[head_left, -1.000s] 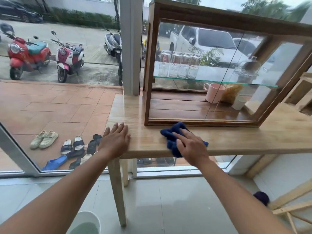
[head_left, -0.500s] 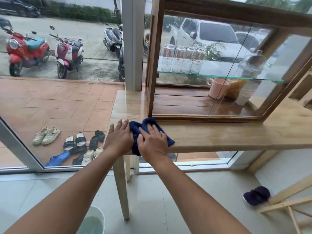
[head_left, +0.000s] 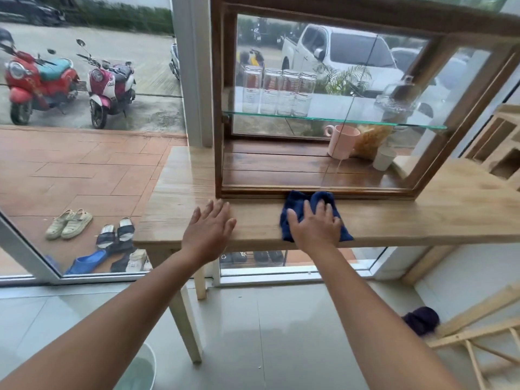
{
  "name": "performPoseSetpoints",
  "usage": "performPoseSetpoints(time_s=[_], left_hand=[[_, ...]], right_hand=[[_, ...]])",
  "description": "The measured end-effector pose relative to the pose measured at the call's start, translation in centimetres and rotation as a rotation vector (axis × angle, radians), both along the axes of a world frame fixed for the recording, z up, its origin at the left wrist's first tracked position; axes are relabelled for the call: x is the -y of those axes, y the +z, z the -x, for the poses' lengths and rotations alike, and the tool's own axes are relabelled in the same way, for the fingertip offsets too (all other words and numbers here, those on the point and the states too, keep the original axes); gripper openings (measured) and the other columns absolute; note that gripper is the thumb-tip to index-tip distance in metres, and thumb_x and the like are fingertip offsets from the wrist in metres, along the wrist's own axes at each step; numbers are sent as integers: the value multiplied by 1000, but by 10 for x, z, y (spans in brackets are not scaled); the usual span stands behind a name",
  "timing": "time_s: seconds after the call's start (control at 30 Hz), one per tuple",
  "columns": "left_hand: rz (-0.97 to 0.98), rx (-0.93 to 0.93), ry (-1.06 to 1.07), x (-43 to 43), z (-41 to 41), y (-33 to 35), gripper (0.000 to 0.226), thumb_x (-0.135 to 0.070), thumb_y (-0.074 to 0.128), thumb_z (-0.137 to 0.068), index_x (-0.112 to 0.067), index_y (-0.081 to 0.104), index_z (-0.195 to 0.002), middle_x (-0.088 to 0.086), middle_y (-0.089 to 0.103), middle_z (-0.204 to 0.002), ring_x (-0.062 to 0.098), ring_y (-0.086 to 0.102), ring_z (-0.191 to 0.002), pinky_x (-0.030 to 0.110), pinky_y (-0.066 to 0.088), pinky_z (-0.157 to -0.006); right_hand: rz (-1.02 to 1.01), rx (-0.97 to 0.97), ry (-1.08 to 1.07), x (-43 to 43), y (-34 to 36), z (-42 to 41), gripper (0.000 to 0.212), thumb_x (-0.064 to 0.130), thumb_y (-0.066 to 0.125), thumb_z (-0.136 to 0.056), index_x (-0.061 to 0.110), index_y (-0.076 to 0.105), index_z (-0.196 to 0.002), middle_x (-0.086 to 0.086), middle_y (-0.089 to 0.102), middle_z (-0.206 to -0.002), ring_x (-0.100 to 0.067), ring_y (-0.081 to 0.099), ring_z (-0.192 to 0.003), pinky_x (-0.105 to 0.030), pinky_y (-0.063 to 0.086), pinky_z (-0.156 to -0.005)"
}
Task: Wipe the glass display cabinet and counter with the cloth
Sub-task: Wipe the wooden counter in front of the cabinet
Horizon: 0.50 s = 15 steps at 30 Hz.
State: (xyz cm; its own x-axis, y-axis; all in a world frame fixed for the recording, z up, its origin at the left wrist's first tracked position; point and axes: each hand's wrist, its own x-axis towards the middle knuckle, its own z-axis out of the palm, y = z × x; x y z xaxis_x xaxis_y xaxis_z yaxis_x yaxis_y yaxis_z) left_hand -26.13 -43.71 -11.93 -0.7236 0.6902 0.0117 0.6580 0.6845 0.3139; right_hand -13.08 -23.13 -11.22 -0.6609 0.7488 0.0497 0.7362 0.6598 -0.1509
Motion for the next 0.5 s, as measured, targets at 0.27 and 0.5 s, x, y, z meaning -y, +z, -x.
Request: performPoseSetpoints(time_s=[0.27,0.5], left_hand=[[121,-52,26,-70,-48,2,66,-52,13,-105,-19,9,-162,2,0,-170,21,-8,-157,44,-3,-126],[148,-102,-47,-139,-88,-1,68,-56,9,-104,-21,7,-162,2,-3,-170,23,-9,-156,45,-2,-126]], right_hand=[[-23,-85,521,-7,-5,-47,74,61,9,-89,39,36,-154,2,25,-166,-18,19,-154,-39,16,-120],[-28,-161,196,-166,-8,-143,72,57,12,-89,36,45,-149,-3,35,-162,-24,29,-150,-43,24,-119]])
